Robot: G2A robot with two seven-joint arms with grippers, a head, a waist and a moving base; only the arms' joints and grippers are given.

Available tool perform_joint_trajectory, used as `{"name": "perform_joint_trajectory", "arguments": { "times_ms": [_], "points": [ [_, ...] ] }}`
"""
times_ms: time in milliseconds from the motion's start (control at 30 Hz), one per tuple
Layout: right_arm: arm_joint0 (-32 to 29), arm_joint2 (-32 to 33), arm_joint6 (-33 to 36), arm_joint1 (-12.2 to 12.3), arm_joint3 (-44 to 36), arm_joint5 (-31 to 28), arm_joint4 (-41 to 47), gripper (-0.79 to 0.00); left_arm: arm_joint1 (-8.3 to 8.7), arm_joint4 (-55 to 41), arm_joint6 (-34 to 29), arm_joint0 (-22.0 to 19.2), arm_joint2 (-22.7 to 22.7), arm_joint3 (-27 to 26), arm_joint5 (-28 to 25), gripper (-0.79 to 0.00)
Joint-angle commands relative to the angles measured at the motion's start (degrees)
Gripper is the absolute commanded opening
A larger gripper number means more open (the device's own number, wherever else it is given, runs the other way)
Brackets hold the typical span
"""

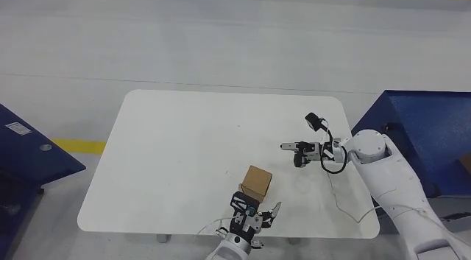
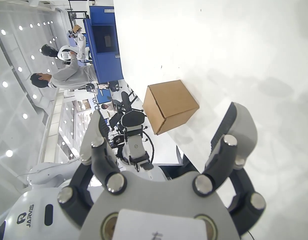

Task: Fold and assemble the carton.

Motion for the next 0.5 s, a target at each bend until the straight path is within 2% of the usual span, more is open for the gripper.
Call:
{"name": "perform_joint_trajectory", "arguments": {
  "times_ms": [0, 167, 467],
  "points": [
    [0.0, 0.0, 0.0, 0.0, 0.0, 0.0, 0.0, 0.0, -0.33, -0.1, -0.1, -1.0, 0.0, 1.8, 1.0, 0.0],
    [0.0, 0.0, 0.0, 0.0, 0.0, 0.0, 0.0, 0.0, -1.24, 0.3, 0.4, -3.8, 0.3, 5.9, 3.2, 0.0],
    [0.0, 0.0, 0.0, 0.0, 0.0, 0.0, 0.0, 0.0, -2.01, 0.1, -0.2, -5.7, -0.1, 9.1, 2.3, 0.0]
  ]
}}
